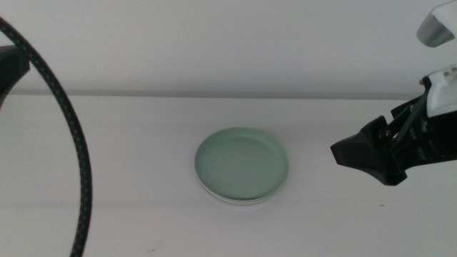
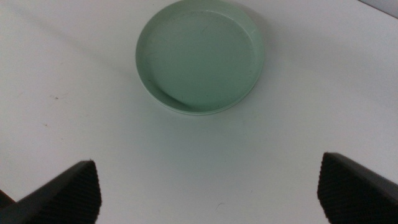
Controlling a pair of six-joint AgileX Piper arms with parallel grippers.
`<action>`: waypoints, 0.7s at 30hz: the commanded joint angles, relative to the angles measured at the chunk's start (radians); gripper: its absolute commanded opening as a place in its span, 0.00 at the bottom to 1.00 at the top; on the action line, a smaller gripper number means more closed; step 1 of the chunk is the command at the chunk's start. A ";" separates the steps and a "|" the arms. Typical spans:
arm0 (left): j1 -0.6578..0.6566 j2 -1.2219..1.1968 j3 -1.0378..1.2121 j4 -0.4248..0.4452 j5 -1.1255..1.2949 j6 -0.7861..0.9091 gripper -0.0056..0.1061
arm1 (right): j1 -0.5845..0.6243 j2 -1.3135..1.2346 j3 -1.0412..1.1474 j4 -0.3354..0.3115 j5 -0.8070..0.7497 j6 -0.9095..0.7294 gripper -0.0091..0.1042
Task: Stack the three bowls on top of each other.
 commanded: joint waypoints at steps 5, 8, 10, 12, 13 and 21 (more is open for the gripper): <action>0.003 -0.012 0.018 -0.093 -0.022 0.001 0.89 | 0.000 -0.025 0.072 0.000 -0.069 -0.006 0.90; 0.011 -0.048 0.061 -0.105 -0.042 0.001 0.89 | 0.000 -0.096 0.195 0.005 -0.218 -0.006 0.90; 0.034 -0.088 0.117 -0.105 -0.077 0.001 0.89 | 0.000 -0.164 0.297 0.000 -0.331 -0.006 0.90; 0.074 -0.141 0.189 -0.116 -0.115 0.001 0.89 | 0.000 -0.220 0.380 0.000 -0.409 -0.006 0.90; 0.092 -0.163 0.218 -0.126 -0.125 0.001 0.89 | 0.000 -0.245 0.417 0.000 -0.426 -0.006 0.90; 0.223 -0.363 0.487 -0.149 -0.275 0.001 0.89 | -0.002 -0.426 0.658 -0.041 -0.641 -0.006 0.90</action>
